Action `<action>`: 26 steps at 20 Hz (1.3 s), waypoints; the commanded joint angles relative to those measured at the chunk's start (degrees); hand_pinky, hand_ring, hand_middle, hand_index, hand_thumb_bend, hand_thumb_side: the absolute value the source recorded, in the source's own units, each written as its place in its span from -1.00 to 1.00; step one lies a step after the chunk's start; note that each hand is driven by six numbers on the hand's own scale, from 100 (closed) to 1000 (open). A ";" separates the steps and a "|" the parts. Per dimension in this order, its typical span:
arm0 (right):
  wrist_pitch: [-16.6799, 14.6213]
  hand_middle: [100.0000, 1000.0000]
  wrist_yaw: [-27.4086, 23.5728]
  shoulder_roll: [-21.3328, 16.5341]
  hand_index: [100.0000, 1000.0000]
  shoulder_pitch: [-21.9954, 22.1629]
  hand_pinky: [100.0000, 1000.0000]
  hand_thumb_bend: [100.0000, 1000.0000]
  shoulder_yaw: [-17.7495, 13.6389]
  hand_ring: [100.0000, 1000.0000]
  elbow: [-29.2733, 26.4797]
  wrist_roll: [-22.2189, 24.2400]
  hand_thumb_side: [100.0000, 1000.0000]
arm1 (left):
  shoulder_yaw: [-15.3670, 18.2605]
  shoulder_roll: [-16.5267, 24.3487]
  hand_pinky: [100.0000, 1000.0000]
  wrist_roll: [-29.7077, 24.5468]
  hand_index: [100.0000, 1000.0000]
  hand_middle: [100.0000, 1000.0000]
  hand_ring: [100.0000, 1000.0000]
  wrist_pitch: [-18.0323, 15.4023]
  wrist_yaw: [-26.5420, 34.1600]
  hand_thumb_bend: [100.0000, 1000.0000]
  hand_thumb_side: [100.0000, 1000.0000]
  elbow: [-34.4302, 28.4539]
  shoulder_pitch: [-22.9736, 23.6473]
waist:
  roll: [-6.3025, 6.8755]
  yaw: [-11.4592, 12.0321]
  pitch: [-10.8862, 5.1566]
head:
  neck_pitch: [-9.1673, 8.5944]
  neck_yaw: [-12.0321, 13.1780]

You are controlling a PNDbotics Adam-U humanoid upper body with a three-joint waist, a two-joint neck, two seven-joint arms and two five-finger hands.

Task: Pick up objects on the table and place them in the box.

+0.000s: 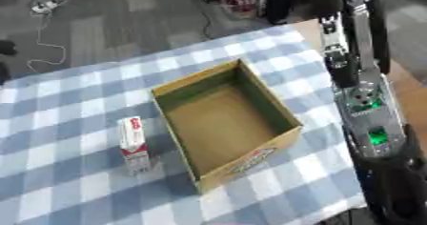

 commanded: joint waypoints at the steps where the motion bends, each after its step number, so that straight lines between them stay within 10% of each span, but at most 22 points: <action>1: -0.10 -0.02 -0.28 -0.23 0.09 -0.71 -0.22 -1.00 0.08 -0.12 -0.76 0.44 1.00 | -1.87 0.41 0.06 -2.24 0.69 0.35 0.02 -1.36 -0.20 -0.90 1.00 1.10 -1.79 | 0.13 -0.20 -0.54 | -0.19 -0.57; 8: -0.34 -0.02 -0.45 -0.15 0.09 -0.91 -0.22 -1.00 0.45 -0.12 -0.76 1.11 1.00 | -7.92 -1.95 0.38 -11.35 0.74 0.46 0.18 -5.44 -7.94 0.00 1.00 -0.57 -3.32 | 0.20 -0.34 -0.53 | -0.19 -0.67; 26: -0.76 -0.01 -0.81 0.27 0.09 -1.54 -0.22 -1.00 0.79 -0.11 -0.76 2.00 1.00 | -12.24 -3.74 0.74 -11.35 0.78 0.60 0.44 -10.59 -29.85 0.06 1.00 2.52 -3.82 | 0.37 -1.17 -0.34 | -0.85 -1.89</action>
